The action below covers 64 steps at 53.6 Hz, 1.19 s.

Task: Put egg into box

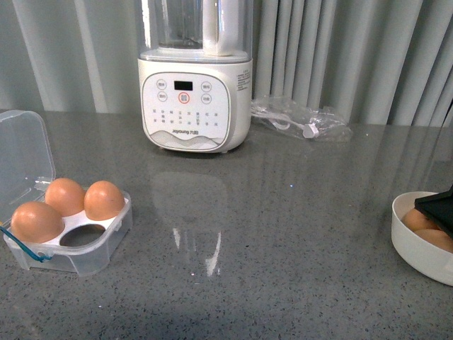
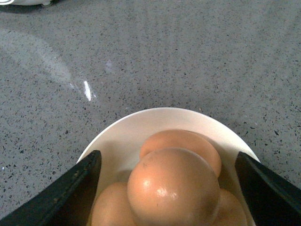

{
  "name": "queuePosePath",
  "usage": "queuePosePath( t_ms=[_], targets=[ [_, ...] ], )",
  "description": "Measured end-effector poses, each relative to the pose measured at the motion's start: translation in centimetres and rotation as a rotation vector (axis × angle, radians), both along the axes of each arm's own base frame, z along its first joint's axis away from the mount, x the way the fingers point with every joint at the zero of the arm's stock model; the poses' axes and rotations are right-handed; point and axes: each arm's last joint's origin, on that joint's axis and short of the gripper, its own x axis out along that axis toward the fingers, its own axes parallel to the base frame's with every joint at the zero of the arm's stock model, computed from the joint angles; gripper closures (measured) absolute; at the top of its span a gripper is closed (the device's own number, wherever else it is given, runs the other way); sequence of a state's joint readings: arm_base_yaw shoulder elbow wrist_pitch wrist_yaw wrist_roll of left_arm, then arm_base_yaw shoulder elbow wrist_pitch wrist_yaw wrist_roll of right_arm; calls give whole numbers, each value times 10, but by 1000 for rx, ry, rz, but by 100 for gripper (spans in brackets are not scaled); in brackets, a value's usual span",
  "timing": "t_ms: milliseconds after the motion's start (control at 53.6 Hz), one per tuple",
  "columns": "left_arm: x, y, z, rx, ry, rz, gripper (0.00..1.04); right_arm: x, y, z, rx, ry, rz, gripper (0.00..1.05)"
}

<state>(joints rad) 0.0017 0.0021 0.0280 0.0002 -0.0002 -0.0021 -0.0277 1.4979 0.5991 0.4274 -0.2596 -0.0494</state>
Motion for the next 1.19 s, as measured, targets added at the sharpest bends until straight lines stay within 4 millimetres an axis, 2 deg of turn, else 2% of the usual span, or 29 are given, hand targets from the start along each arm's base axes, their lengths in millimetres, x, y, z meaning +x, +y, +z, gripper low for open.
queuePosePath(
  t_ms=[131,224,355,560,746,877,970,1045,1194],
  targets=[
    [0,0,0,0,0,0,7,0,-1,0,2,-4,4,50],
    [0,0,0,0,0,0,7,0,0,0,1,-5,10,60],
    [0,0,0,0,0,0,7,-1,0,3,-1,-13,11,62],
    [0,0,0,0,0,0,7,-9,4,23,-18,-57,22,62],
    [0,0,0,0,0,0,7,-1,18,43,-36,-115,36,62],
    [0,0,0,0,0,0,7,16,46,67,-34,-201,98,62],
    [0,0,0,0,0,0,7,35,88,81,-22,-253,208,62],
    [0,0,0,0,0,0,7,47,119,81,-17,-257,303,62],
    [0,0,0,0,0,0,7,55,158,71,-2,-241,472,62]
  ],
)
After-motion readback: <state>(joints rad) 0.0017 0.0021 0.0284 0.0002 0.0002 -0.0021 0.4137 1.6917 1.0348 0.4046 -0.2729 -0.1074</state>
